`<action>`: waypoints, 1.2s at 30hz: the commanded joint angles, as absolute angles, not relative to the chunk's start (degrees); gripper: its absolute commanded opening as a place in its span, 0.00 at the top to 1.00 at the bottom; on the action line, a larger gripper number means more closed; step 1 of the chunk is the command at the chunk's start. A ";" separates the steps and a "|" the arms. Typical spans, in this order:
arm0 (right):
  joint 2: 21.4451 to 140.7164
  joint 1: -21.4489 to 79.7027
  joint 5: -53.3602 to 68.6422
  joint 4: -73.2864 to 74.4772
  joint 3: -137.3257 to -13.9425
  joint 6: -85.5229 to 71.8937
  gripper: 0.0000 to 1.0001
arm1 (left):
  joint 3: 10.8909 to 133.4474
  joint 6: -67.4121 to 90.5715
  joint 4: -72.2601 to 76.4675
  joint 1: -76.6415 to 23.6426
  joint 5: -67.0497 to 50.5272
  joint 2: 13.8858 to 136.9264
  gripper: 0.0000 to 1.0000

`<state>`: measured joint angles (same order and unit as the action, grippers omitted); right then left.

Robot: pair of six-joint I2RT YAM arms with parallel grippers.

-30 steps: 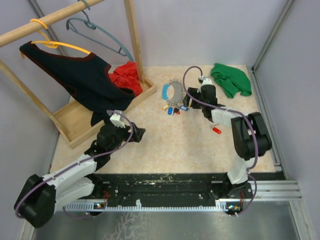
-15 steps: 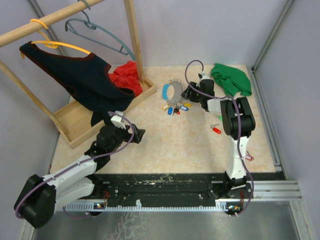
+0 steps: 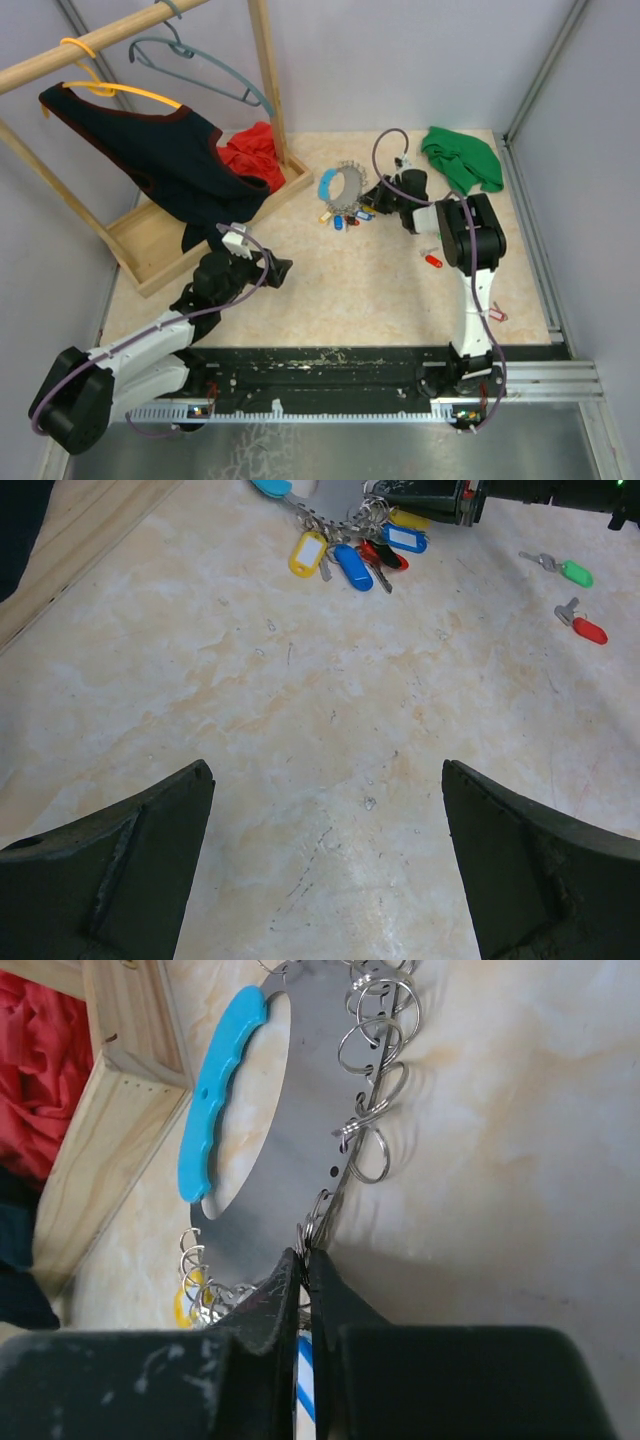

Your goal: Put the keys on the keyring

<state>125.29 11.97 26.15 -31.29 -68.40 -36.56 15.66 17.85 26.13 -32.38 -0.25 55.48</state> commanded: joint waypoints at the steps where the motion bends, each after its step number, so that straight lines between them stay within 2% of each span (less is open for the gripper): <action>1: 120.38 12.30 29.75 -38.93 -63.05 -40.52 1.00 | 14.42 22.23 29.24 -32.09 -1.73 54.58 0.00; 12: 107.37 15.11 29.20 -57.80 -40.18 -49.51 1.00 | 11.69 35.33 24.20 -32.08 0.26 47.88 0.00; 20: 98.08 19.42 26.03 -66.70 -27.85 -54.01 1.00 | 10.59 44.27 25.65 -32.08 -2.03 47.93 0.00; 29: 91.58 25.51 22.96 -73.31 -17.45 -56.58 1.00 | 11.75 50.45 30.57 -32.08 -6.83 55.73 0.00; 36: 90.09 33.45 17.60 -73.98 -12.62 -55.44 1.00 | 10.64 54.17 36.43 -32.08 -8.49 62.16 0.04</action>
<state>92.58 29.71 21.34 -67.35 -13.76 -55.53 11.05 51.22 30.33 -32.36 -6.76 59.96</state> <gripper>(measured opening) 0.010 0.973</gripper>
